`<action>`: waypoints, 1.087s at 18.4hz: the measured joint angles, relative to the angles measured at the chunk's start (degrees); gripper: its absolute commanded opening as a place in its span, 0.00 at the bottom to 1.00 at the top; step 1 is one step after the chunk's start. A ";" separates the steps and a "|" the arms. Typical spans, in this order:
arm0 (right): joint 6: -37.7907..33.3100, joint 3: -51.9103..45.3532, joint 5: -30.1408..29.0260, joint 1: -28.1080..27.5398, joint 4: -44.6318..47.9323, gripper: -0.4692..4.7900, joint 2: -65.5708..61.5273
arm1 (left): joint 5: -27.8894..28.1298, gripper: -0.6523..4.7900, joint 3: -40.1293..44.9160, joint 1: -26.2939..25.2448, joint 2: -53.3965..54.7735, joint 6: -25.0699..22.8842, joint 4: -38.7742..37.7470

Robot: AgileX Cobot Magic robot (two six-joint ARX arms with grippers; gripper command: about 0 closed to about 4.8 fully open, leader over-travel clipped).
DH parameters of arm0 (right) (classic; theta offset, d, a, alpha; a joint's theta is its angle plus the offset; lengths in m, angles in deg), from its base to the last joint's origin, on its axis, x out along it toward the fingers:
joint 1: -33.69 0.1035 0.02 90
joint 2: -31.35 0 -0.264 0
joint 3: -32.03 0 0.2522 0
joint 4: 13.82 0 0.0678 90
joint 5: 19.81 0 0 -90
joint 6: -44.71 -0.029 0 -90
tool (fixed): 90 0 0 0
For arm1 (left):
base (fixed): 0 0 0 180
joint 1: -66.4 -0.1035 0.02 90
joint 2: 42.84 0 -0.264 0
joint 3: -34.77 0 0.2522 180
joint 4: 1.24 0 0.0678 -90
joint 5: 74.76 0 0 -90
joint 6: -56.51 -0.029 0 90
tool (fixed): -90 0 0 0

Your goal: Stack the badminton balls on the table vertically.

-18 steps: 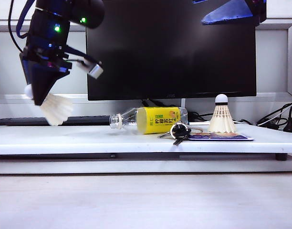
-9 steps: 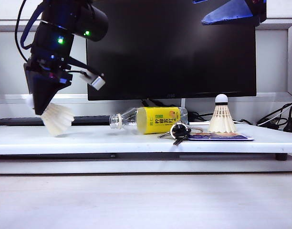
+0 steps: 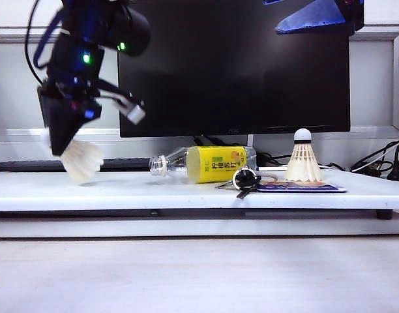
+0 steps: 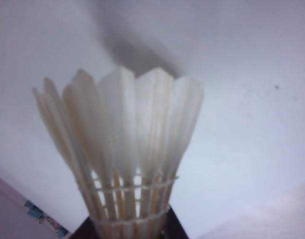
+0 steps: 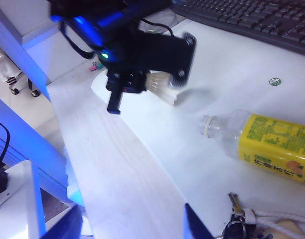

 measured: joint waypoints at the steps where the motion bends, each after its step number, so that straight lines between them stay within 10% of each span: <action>1: 0.00 0.00 -0.02 0.00 -0.02 0.58 0.00 | 0.15 0.37 0.00 0.00 0.48 -0.28 0.26; 3: 0.00 0.00 -0.02 0.00 -0.04 0.58 0.00 | 0.90 0.49 -0.02 0.00 0.90 -1.18 0.87; 13: 0.02 0.00 -0.02 0.00 -0.20 0.59 0.00 | 10.16 0.50 -0.28 -0.09 1.25 1.40 2.93; 16: 9.22 -0.11 3.78 3.58 -7.17 0.59 -0.42 | -11.98 0.38 -0.28 -6.91 -1.95 13.88 0.74; 20: 14.60 2.38 5.42 12.17 -10.86 0.59 -6.01 | -35.17 0.52 -0.31 -11.13 -14.62 15.69 8.11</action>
